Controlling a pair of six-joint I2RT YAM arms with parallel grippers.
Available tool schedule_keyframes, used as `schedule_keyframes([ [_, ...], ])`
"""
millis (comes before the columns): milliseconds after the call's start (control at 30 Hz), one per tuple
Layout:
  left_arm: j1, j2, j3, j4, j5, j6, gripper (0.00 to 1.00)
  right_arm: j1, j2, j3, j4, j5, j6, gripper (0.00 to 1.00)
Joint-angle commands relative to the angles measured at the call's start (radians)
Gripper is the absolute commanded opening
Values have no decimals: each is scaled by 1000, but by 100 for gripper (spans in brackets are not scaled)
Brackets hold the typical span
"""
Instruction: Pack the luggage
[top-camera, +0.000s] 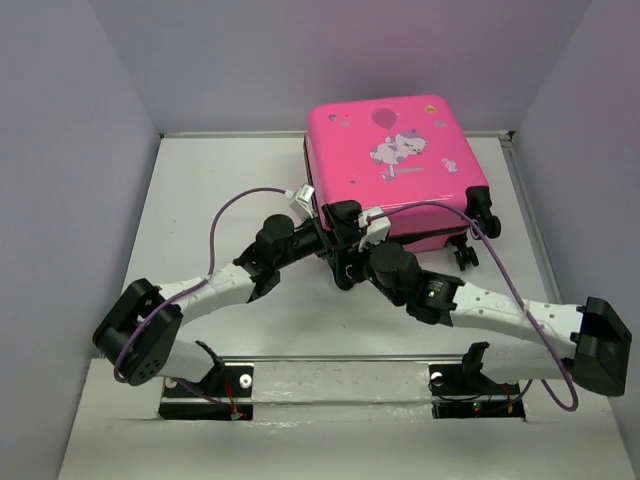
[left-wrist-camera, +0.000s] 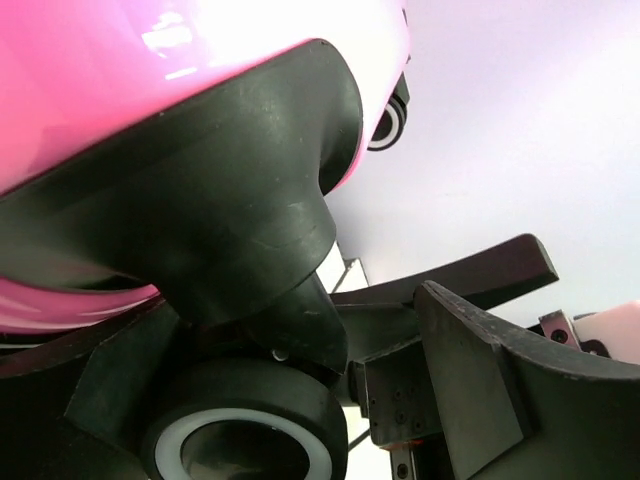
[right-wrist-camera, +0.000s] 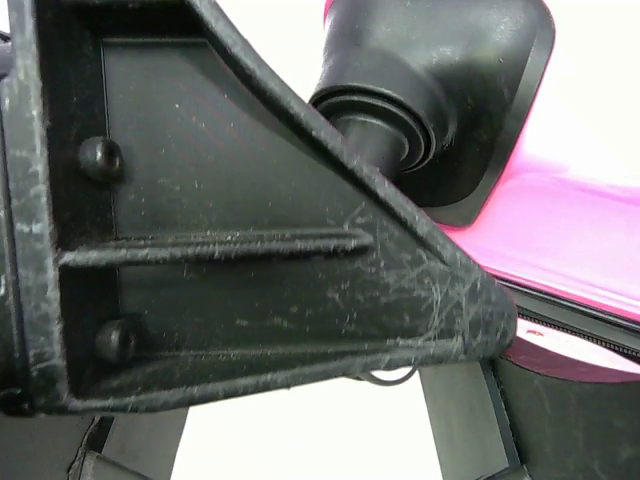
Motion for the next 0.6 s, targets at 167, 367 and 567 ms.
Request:
schedule_keyframes([
  [167,-14,-111,-30,112,8,59,99,-10,37,-81,537,258,-52,37],
  [367,16,-273,-44,-141,-153,203,98,-10,59,-93,563,270,-43,9],
  [567,33,-512,-133,-411,-517,317,86,-10,37,-124,528,241,-4,7],
])
